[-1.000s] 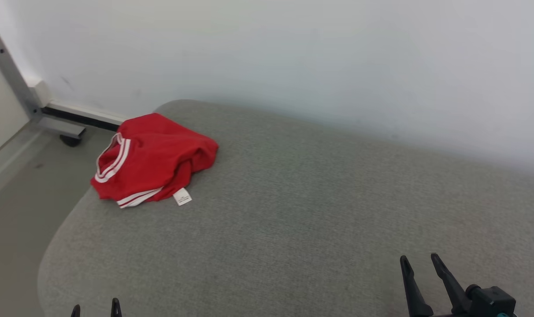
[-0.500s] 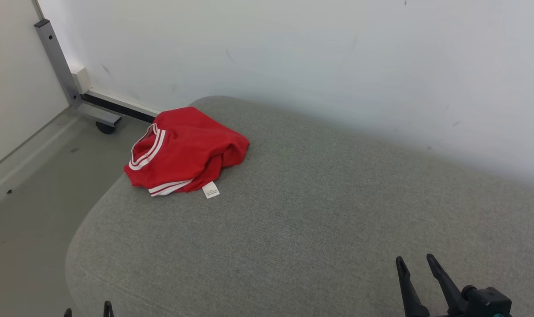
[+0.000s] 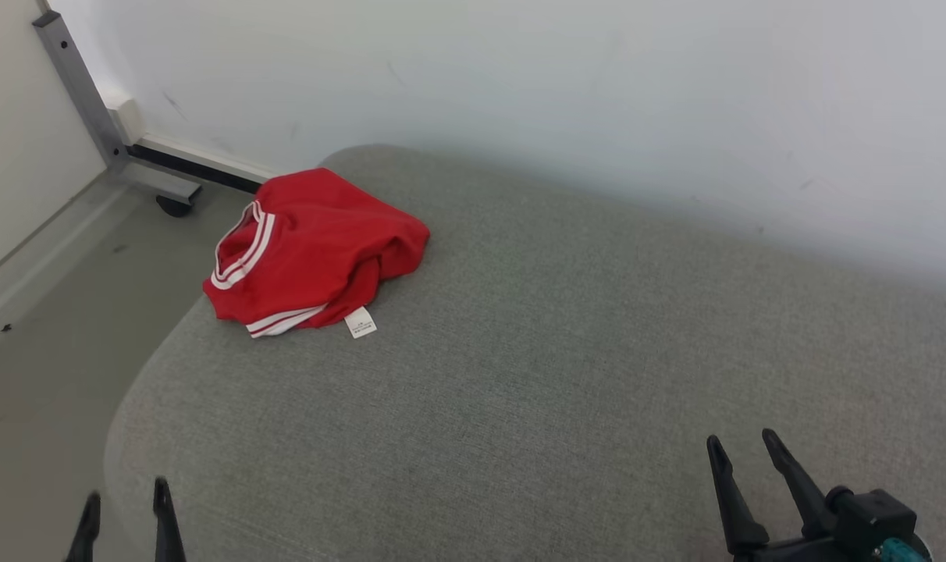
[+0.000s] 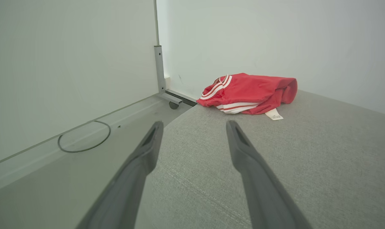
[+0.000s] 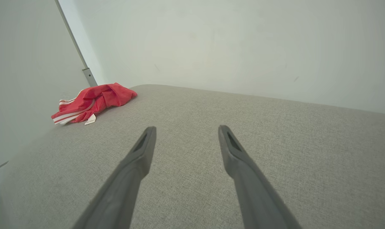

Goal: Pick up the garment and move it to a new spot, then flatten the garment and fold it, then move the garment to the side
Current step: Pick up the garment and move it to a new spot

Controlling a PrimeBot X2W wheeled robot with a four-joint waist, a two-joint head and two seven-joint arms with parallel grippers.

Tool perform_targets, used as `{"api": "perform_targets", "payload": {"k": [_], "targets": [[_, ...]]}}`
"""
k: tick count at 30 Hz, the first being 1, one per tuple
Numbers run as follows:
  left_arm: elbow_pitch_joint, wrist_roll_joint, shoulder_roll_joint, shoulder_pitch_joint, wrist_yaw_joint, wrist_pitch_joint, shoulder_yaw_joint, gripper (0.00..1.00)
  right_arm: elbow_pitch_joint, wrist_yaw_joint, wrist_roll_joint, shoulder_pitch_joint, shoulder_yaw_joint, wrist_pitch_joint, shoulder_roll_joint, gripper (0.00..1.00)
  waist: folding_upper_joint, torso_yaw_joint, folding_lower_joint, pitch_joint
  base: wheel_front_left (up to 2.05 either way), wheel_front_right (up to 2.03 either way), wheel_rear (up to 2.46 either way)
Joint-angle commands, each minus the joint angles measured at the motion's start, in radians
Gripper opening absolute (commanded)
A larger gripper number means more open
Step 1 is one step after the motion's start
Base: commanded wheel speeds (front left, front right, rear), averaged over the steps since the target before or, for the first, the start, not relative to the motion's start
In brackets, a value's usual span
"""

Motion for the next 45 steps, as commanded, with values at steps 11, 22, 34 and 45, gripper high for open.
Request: {"api": "perform_targets", "payload": {"k": [11,22,34,45], "targets": [[0.133,-0.175,0.059,-0.371,-0.044,0.145,0.031,1.00,-0.106,-0.002,-0.037,-0.081,-0.003,0.062,-0.061,1.00,-0.0001,-0.105,0.0000,0.210,0.00,0.00,0.00],[0.220,-0.509,0.170,-0.726,-0.021,0.573,0.136,1.00,-0.230,-0.002,-0.063,-0.206,0.036,0.097,-0.085,1.00,-0.0001,-0.258,0.0000,0.450,0.00,0.00,0.00],[0.162,-0.616,0.303,-0.841,0.117,0.878,0.210,1.00,-0.292,-0.002,-0.086,-0.248,0.026,0.069,-0.055,1.00,-0.0001,-0.388,0.0000,0.621,0.00,0.00,0.00],[0.142,-0.567,0.334,-0.770,0.226,0.978,0.184,1.00,-0.281,-0.002,-0.092,-0.271,0.045,0.053,-0.042,1.00,-0.0001,-0.419,0.0000,0.669,0.00,0.00,0.00]]}}
